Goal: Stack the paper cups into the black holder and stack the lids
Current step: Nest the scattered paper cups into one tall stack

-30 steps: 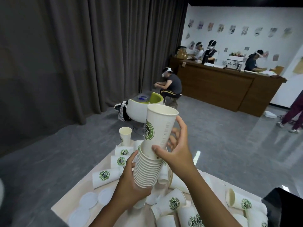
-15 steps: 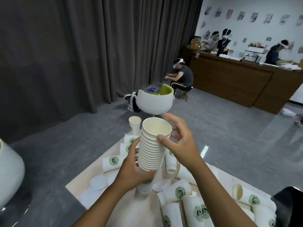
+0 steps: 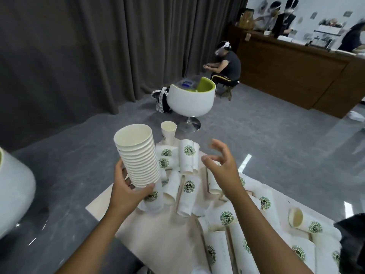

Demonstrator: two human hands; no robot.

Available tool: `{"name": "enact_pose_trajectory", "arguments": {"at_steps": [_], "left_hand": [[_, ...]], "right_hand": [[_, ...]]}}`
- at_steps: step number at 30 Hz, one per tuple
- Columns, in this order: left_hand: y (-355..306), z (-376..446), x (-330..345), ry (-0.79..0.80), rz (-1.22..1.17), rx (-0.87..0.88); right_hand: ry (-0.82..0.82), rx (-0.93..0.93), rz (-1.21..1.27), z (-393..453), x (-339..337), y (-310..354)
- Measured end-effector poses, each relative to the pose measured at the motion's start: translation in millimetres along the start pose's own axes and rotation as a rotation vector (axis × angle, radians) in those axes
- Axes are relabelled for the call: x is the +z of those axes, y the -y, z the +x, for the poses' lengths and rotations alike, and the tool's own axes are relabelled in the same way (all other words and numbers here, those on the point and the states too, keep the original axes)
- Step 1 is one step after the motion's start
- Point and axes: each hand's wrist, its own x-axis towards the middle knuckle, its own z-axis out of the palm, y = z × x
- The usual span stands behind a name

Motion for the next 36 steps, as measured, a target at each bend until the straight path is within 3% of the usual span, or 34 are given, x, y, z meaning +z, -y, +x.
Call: {"name": "enact_pose_trajectory", "arguments": {"at_steps": [6,23,36], "left_hand": [[6,51,-32,-0.043,0.021,0.008],[54,184,-59,0.042,-0.06,0.024],[64,202,-59,0.083,-0.106,0.06]], "right_hand": [[-0.007,0.109,-0.09,33,40,-52],[-0.152,0.427,-0.481,163,122,-202],[-0.232,0.41,-0.427,168,124,-220]]}}
